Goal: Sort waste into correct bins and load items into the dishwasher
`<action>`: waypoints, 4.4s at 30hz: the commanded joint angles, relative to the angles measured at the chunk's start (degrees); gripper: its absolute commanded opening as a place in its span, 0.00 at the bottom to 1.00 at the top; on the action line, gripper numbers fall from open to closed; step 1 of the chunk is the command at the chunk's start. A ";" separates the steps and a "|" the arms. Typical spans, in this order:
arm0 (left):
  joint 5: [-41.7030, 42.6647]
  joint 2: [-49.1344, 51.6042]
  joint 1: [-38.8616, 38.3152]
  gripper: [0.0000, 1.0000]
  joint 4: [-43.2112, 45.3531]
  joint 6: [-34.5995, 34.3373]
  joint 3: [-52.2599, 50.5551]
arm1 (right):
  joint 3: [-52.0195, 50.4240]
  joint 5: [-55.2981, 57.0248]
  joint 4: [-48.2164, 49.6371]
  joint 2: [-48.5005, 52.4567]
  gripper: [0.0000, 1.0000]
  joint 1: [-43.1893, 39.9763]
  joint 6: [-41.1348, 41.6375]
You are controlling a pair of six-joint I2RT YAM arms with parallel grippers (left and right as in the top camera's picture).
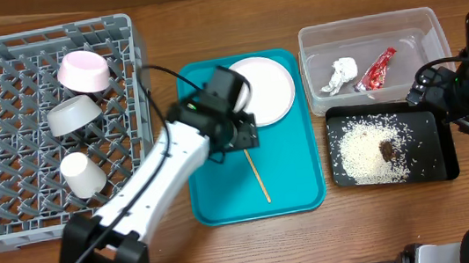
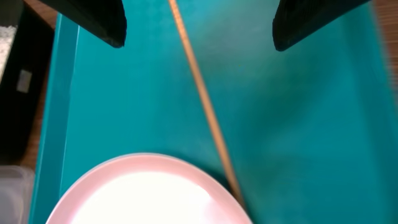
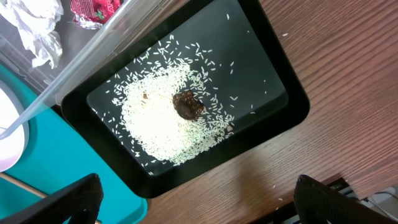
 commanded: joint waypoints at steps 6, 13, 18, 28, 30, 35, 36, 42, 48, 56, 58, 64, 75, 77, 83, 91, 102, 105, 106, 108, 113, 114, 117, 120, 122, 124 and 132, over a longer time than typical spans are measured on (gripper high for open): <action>-9.33 7.96 -6.75 0.78 4.83 -5.16 -5.51 | 0.52 -0.11 0.09 -0.85 1.00 -0.09 -0.33; -9.22 11.89 -6.75 0.73 3.41 -5.16 -5.51 | 0.52 -0.11 0.09 -0.85 1.00 -0.09 -0.33; -9.60 11.93 -6.49 0.43 0.44 -5.16 -5.49 | 0.52 -0.11 0.09 -0.85 1.00 -0.09 -0.33; -10.58 11.10 -3.30 0.04 -3.58 -4.11 -4.02 | 0.52 -0.11 -0.11 -0.85 1.00 -0.09 -0.33; -12.13 9.84 -2.14 0.04 -5.57 -4.09 -2.54 | 0.52 -0.11 -0.09 -0.85 1.00 -0.09 -0.33; -18.16 2.05 1.75 0.04 -11.19 -0.39 4.24 | 0.52 -0.11 -0.07 -0.87 1.00 -0.09 -0.33; -18.67 0.46 2.58 0.04 -11.45 1.16 5.46 | 0.52 -0.11 -0.07 -0.85 1.00 -0.09 -0.33; -18.80 -6.49 11.23 0.04 -10.86 12.87 10.38 | 0.52 -0.09 -0.07 -0.85 1.00 -0.09 -0.33; -19.50 -5.46 21.66 0.04 -10.75 19.37 10.23 | 0.52 -0.11 -0.04 -0.87 1.00 -0.09 -0.33; -16.96 -0.37 28.22 0.33 -11.26 20.17 10.23 | 0.52 -0.11 -0.09 -0.85 1.00 -0.09 -0.33; -16.74 -0.35 28.30 0.50 -11.39 20.15 10.23 | 0.52 -0.11 -0.09 -0.85 1.00 -0.09 -0.33; -4.98 -3.30 25.62 0.62 -9.73 19.96 11.17 | 0.52 -0.11 -0.07 -0.85 1.00 -0.09 -0.33; 0.85 0.17 5.55 0.76 2.27 33.16 11.13 | 0.52 -0.11 -0.09 -0.85 1.00 -0.09 -0.33; 0.83 2.80 2.34 0.79 4.46 35.06 11.13 | 0.52 -0.11 -0.09 -0.85 1.00 -0.09 -0.33; -0.61 11.47 -3.30 0.83 11.52 39.10 11.13 | 0.52 -0.11 -0.09 -0.85 1.00 -0.09 -0.33; -0.63 21.16 -4.98 0.81 13.11 40.46 11.13 | 0.52 -0.50 -0.09 -0.85 1.00 -0.09 -0.33; -0.63 21.09 -5.16 0.23 5.35 38.01 11.21 | 0.52 -0.52 0.04 -0.85 1.00 -0.09 -0.33; -0.63 20.11 -5.14 0.04 5.20 37.79 11.58 | 0.52 -0.50 -0.04 -0.85 1.00 -0.09 -0.33; -0.66 19.82 -5.14 0.04 5.14 37.62 11.82 | 0.52 -0.52 -0.09 -0.85 1.00 -0.09 -0.33; -0.66 18.86 -5.14 0.04 4.98 37.42 12.50 | 0.52 -0.52 -0.09 -0.85 1.00 -0.09 -0.33; -0.70 12.61 -5.01 0.04 3.54 36.83 15.50 | 0.52 -0.52 -0.11 -0.87 1.00 -0.09 -0.33; -0.94 11.02 -4.76 0.04 2.97 36.79 16.44 | 0.52 -0.50 -0.11 -0.87 1.00 -0.09 -0.35; -3.56 5.97 -3.65 0.04 0.57 35.78 19.52 | 0.52 -0.52 -0.13 -0.85 1.00 -0.09 -0.33; -6.38 -1.33 0.07 0.04 -1.16 31.82 21.92 | 0.52 -0.52 -0.13 -0.85 1.00 -0.09 -0.33; -5.88 -4.85 3.39 0.04 -1.14 28.30 22.03 | 0.52 -0.50 -0.13 -0.85 1.00 -0.09 -0.33; -3.67 -7.50 7.54 0.04 -1.68 25.46 22.03 | 0.52 -0.50 -0.13 -0.85 1.00 -0.09 -0.33; 26.88 -6.93 27.82 0.04 -3.69 23.98 21.81 | 0.52 -0.50 -0.13 -0.85 1.00 -0.09 -0.33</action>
